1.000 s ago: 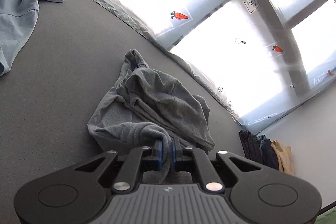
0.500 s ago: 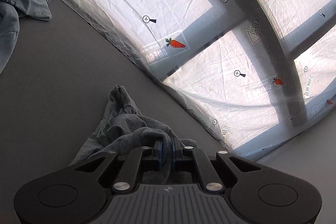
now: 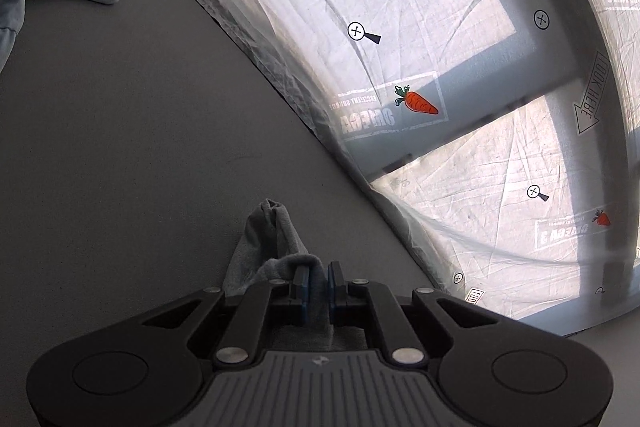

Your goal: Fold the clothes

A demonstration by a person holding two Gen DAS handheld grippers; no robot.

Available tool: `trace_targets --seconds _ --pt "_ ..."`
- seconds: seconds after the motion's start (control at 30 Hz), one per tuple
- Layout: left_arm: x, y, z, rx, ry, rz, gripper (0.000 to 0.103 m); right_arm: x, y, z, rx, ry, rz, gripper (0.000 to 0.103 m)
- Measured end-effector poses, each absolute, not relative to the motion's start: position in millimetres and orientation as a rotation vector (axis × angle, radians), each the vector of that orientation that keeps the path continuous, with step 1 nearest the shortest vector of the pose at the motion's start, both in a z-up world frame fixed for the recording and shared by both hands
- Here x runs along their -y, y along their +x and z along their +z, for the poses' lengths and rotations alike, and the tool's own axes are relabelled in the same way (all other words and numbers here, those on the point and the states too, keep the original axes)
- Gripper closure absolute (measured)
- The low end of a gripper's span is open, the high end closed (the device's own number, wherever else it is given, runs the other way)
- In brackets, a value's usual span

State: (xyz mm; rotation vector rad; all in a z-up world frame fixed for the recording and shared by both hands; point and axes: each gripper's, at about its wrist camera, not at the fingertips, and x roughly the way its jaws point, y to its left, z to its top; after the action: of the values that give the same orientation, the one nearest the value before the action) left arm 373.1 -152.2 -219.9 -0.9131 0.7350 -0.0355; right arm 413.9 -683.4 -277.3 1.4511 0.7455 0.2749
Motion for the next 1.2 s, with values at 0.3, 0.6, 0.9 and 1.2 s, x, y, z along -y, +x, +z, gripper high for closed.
trace_targets --seconds 0.3,0.6,0.9,1.2 --pt "129 398 -202 -0.659 -0.781 0.075 0.072 677 431 -247 -0.732 1.149 0.199 0.061" --pt "214 406 -203 -0.767 -0.200 -0.048 0.040 663 406 -239 -0.832 0.805 0.133 0.059" --pt "241 447 -224 -0.809 -0.067 -0.098 0.052 643 412 -246 -0.889 0.670 0.136 0.059" --pt "174 443 -201 -0.659 -0.516 -0.006 0.101 634 414 -249 -0.910 0.634 0.148 0.072"
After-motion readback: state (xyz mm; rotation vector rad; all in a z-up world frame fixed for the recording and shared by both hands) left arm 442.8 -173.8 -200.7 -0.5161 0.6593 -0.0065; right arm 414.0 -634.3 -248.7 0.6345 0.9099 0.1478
